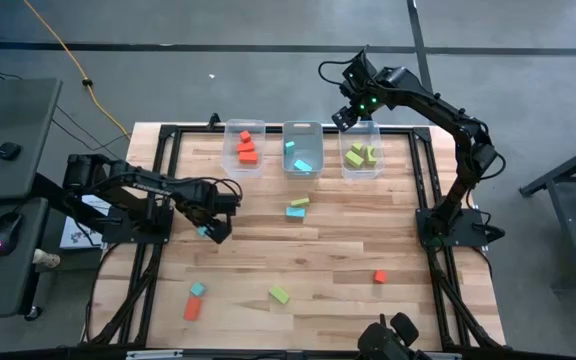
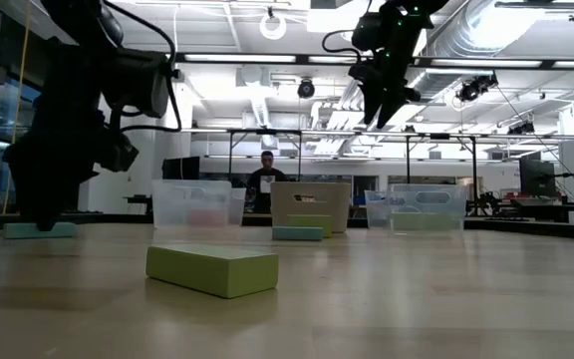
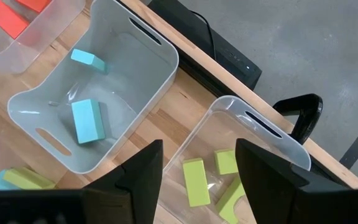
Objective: Sort & place blocks by color
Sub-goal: Put the blue block into the grey bin
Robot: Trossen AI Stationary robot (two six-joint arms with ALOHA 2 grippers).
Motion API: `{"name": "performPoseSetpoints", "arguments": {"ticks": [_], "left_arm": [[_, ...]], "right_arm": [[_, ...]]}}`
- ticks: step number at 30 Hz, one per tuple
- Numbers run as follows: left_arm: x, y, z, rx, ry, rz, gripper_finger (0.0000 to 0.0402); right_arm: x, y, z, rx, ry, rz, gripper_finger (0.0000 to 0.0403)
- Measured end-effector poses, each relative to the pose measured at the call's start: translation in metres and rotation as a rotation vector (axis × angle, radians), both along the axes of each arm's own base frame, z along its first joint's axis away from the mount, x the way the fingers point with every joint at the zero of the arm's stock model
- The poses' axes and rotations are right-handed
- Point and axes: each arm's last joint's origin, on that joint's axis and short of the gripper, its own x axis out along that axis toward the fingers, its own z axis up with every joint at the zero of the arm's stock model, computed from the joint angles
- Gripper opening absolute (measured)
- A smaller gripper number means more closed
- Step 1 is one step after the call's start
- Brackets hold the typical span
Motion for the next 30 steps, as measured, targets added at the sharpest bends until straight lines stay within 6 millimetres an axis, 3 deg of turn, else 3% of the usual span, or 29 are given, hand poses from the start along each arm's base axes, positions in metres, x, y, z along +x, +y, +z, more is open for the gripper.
{"name": "performPoseSetpoints", "arguments": {"ticks": [9,19,25,30], "left_arm": [[-0.004,-0.001,-0.009,0.003,-0.015,0.024,0.0194],[-0.004,-0.001,-0.008,0.003,-0.013,0.025,0.0067],[0.002,0.000,-0.003,-0.001,-0.035,0.023,0.0063],[0.023,0.004,0.016,0.021,-0.153,-0.022,0.0063]], "right_arm": [[0.000,0.000,0.000,0.002,-0.002,-0.004,0.0193],[0.000,0.000,0.000,0.002,-0.001,-0.004,0.0193],[0.000,0.000,0.000,0.002,-0.001,-0.004,0.0193],[0.000,0.000,0.000,0.005,-0.005,-0.013,0.0193]]}}
